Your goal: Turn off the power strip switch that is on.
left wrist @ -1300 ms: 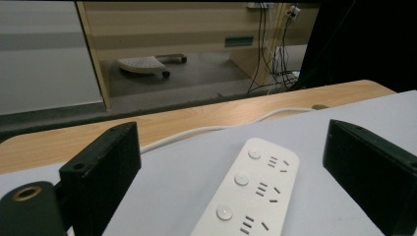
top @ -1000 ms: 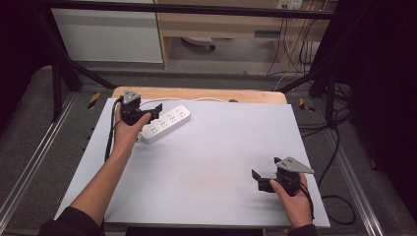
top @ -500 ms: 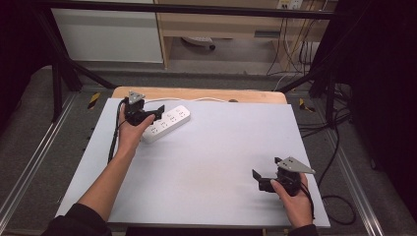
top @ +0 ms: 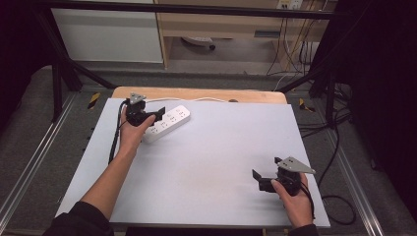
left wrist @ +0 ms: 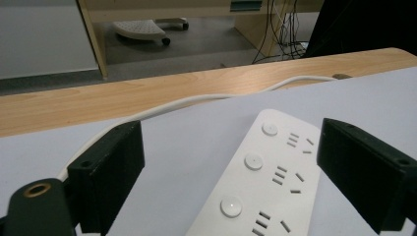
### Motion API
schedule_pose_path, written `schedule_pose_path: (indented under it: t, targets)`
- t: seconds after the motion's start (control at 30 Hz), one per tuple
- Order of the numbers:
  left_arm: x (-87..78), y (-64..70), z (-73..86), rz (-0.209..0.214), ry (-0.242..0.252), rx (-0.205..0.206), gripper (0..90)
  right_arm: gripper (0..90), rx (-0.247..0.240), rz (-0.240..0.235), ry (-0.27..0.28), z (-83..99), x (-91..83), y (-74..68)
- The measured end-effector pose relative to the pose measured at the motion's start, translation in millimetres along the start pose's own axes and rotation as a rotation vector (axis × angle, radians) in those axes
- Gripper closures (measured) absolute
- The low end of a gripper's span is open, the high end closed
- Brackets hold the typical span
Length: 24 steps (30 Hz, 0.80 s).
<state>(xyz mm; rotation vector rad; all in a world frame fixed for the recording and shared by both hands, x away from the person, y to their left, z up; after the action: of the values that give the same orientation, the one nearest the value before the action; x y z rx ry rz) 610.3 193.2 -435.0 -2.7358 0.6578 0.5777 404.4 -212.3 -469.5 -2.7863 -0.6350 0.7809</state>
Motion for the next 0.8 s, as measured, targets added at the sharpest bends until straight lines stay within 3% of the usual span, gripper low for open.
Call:
schedule_pose_path:
  t: [0.33, 0.57, 0.8]
  targets:
    - [2.5, 1.9, 4.1, 0.015, -0.021, -0.005, 20.2, 2.5, -0.005, 0.003, -0.008, 0.8, 0.5, 0.5]
    - [5.1, 7.0, 7.7, 0.045, -0.036, 0.006, 35.0, 2.5, -0.001, 0.003, -0.005, 0.5, 0.9, 0.2]
    - [7.5, 7.2, 9.3, 0.05, -0.037, -0.021, 43.1, 2.5, -0.001, 0.01, -0.009, 1.2, 1.3, 1.1]
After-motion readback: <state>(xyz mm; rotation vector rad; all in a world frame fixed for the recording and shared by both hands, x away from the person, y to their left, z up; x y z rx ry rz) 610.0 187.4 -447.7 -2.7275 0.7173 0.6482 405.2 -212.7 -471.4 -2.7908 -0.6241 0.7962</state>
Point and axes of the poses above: each handheld gripper's, and its own axes: x roughly forward along the jaws, z roughly out of its underside, y roughly to its right, the point moved 8 cm from there along x, roughly forward along the jaws, and after that the axes turned 15 degrees about x, right-handed, at the moved point
